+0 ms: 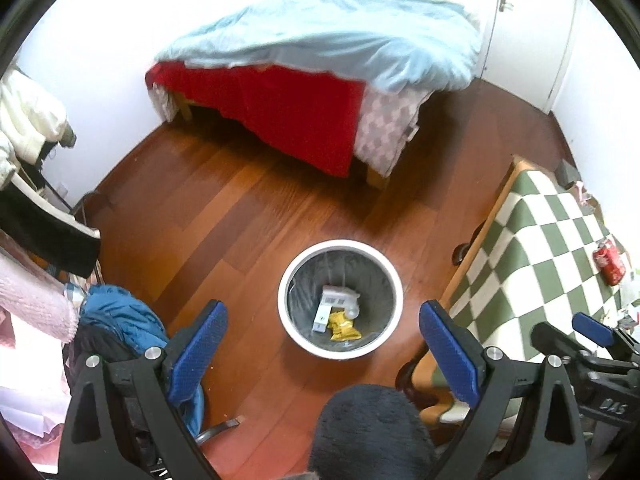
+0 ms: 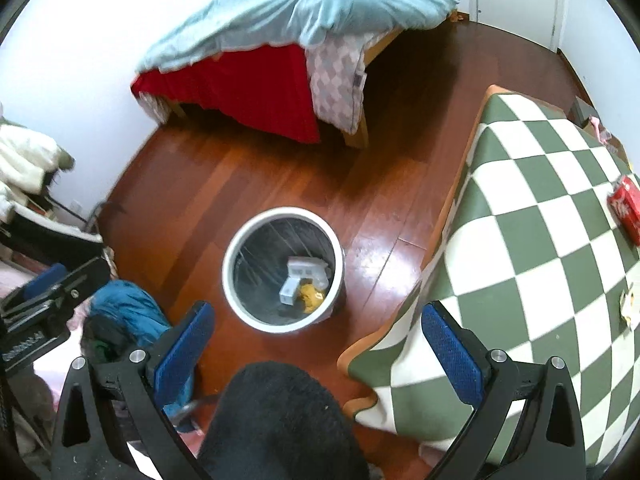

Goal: Collect trash
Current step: 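Move both tools back from the bin to the table, then grasp the white snack wrapper with the left tool while the right tool grasps the milk carton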

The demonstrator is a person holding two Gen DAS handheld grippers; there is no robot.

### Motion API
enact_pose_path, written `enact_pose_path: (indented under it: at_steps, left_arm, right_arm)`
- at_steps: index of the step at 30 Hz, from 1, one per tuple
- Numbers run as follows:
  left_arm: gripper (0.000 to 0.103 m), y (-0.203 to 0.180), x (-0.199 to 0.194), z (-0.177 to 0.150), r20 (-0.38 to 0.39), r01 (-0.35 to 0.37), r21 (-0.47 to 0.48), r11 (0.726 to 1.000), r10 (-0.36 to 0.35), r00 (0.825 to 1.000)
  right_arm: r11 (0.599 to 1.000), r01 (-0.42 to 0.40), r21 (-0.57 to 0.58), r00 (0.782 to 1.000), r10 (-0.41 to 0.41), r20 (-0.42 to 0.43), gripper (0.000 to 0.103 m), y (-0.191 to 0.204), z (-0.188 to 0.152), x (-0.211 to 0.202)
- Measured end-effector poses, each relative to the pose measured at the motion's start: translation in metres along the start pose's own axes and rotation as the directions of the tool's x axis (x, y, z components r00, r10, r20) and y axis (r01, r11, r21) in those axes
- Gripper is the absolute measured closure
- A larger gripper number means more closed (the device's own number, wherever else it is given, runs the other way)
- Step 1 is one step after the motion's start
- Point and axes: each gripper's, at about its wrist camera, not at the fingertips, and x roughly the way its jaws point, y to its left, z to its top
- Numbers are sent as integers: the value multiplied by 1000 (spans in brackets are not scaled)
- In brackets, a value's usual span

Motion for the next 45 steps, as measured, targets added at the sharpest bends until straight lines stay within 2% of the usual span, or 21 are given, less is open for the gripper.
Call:
enact_pose_path:
  at_steps: [4, 8, 13, 17, 23, 25, 27, 32, 36, 40, 41, 42, 45]
  left_arm:
    - [5, -31, -23, 1, 41, 44, 39, 998, -46, 998]
    - [5, -95, -27, 1, 68, 66, 141, 988, -76, 995]
    - [5, -189, -6, -3, 17, 117, 241, 964, -124, 992]
    - [5, -282, 22, -14, -40, 154, 318, 936, -149, 988]
    - [5, -406, 69, -22, -148, 204, 377, 904, -159, 976]
    - [5, -433, 80, -24, -171, 210, 397, 894, -153, 973]
    - [5, -461, 96, -26, -206, 211, 427, 879, -133, 969]
    - [5, -489, 130, -25, -251, 190, 467, 863, -76, 965]
    - [5, -493, 144, -27, -275, 191, 475, 859, -61, 960]
    - [5, -493, 142, -33, -281, 207, 487, 849, -72, 957]
    - [5, -493, 140, -34, -281, 216, 489, 845, -81, 956]
    - [5, -493, 137, -36, -281, 226, 491, 841, -93, 955]
    - [6, -494, 121, -43, -291, 288, 500, 816, -154, 944]
  right_arm:
    - [997, -48, 65, 998, 44, 55, 0, -27, -7, -42]
    - [987, -57, 153, 994, 42, 99, 0, -77, -17, -83]
    - [958, 50, 283, 990, -85, 113, 0, -165, -37, -118]
    - [903, 156, 400, 977, -202, 74, 0, -255, -58, -135]
    - [791, 339, 509, 924, -381, -22, 0, -398, -77, -144]
    - [770, 360, 527, 915, -400, -40, 0, -435, -74, -141]
    - [764, 359, 537, 916, -398, -46, 0, -471, -67, -133]
    - [757, 353, 550, 926, -369, -87, 0, -529, -52, -100]
    - [764, 378, 523, 922, -364, -134, 0, -547, -43, -71]
    - [758, 364, 541, 929, -335, -157, 0, -562, -45, -52]
    - [758, 366, 540, 928, -340, -151, 4, -562, -45, -51]
    - [762, 363, 536, 928, -345, -138, 8, -561, -45, -52]
    - [768, 347, 538, 933, -343, -112, 8, -558, -50, -59]
